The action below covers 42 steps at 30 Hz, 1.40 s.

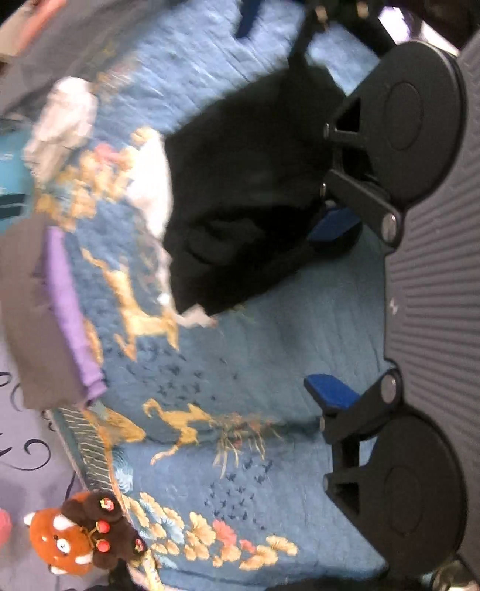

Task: Fold clothes
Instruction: 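Lay the folded side down and press the cardigan with both tools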

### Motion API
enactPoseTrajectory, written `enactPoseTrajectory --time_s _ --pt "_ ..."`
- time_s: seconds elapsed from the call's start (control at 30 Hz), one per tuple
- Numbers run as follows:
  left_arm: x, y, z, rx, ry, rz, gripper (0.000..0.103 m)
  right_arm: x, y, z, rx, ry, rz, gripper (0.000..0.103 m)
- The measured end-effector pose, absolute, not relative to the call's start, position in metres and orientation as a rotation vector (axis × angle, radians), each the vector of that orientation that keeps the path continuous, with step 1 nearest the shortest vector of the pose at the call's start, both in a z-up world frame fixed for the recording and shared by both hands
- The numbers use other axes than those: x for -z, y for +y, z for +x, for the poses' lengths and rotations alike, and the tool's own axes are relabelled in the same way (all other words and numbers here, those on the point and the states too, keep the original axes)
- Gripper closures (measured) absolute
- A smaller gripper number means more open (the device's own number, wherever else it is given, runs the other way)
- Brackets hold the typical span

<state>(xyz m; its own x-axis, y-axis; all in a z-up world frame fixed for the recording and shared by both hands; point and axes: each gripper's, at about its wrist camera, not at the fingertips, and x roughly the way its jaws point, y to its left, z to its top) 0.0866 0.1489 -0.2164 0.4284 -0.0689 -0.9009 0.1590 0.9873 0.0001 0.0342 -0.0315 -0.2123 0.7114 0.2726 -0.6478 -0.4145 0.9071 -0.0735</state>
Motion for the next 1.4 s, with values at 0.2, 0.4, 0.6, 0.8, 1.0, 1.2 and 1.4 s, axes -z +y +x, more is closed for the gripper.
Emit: enactPoseTrajectory --time_s 0.2,0.4,0.6,0.8,1.0,1.2,1.4 --pt "0.213 0.124 0.072 0.228 1.12 0.028 0.016 0.209 -0.044 0.025 -0.452 0.641 -0.214 0.047" --pt "0.234 0.111 0.064 0.237 1.159 0.067 0.016 0.226 -0.026 0.004 -0.569 0.634 -0.437 0.046" --pt "0.249 0.112 0.06 0.223 1.185 0.08 0.011 0.242 -0.014 0.011 -0.558 0.674 -0.527 0.055" --pt "0.261 0.117 0.056 0.202 1.206 0.084 0.004 0.243 -0.034 0.018 -0.512 0.73 -0.453 0.092" --pt "0.26 0.14 0.054 0.149 1.207 0.022 0.004 0.231 -0.063 0.023 -0.404 0.763 -0.313 0.103" --pt "0.245 0.133 0.046 0.192 1.175 0.008 0.004 0.229 -0.065 0.015 -0.495 0.737 -0.309 0.083" --pt "0.225 0.122 0.05 0.233 1.126 -0.01 0.004 0.239 -0.016 -0.004 -0.597 0.592 -0.57 0.044"
